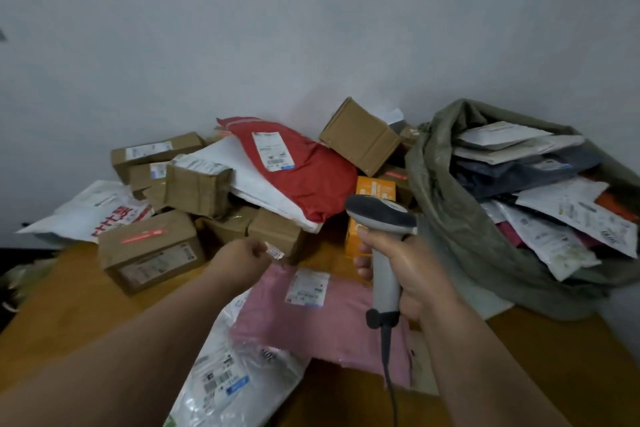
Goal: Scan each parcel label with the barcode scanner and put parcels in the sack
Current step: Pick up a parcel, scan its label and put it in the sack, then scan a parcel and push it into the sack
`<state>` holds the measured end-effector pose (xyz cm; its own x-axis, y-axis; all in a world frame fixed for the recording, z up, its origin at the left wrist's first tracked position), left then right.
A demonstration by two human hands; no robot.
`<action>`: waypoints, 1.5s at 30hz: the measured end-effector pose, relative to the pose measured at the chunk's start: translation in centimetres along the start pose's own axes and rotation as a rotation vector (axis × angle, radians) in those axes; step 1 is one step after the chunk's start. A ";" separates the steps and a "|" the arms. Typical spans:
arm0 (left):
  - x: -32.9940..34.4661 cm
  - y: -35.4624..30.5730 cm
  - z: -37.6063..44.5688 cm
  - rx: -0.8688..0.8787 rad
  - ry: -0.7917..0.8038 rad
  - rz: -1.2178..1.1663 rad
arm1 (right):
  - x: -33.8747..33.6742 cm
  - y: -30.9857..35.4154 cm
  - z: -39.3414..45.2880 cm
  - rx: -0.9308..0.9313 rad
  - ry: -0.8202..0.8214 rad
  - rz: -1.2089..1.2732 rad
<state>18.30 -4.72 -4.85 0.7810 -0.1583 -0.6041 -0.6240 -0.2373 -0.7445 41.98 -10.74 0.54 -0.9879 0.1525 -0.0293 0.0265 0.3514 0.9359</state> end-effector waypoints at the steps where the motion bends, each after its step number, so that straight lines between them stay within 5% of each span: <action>1: -0.1 0.9 -0.6 -0.033 0.016 0.017 | 0.6 -0.3 -0.3 0.004 -0.005 -0.004; 18: 5.3 6.7 -1.3 -0.522 0.097 -0.122 | -0.7 -9.1 1.3 0.242 -0.025 -0.093; 27: 8.0 7.4 1.2 -0.674 0.038 -0.532 | -1.7 -11.0 1.0 0.239 0.020 -0.153; 32: 8.0 7.5 1.2 -0.591 0.040 -0.536 | -1.1 -12.0 0.3 0.265 0.001 -0.143; 37: 6.1 6.5 1.0 -0.533 0.063 -0.876 | 0.4 -11.5 -0.7 0.223 -0.099 -0.101; 45: 0.3 10.4 -0.3 -0.592 -0.153 -0.857 | 4.1 -11.8 -3.7 0.272 -0.081 -0.147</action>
<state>12.06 -7.58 -12.72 0.9181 0.3964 -0.0014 0.2796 -0.6499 -0.7067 37.09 -17.69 -9.34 -0.9691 0.1506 -0.1955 -0.0652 0.6079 0.7913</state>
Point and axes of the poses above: each hand's wrist, its own z-axis towards the middle knuckle, its own x-axis out of the palm, y = z × x, the point moved 3 cm from there along z, towards the middle knuckle, and after that the axes turned 12 degrees about -z, right-handed, at the moved point
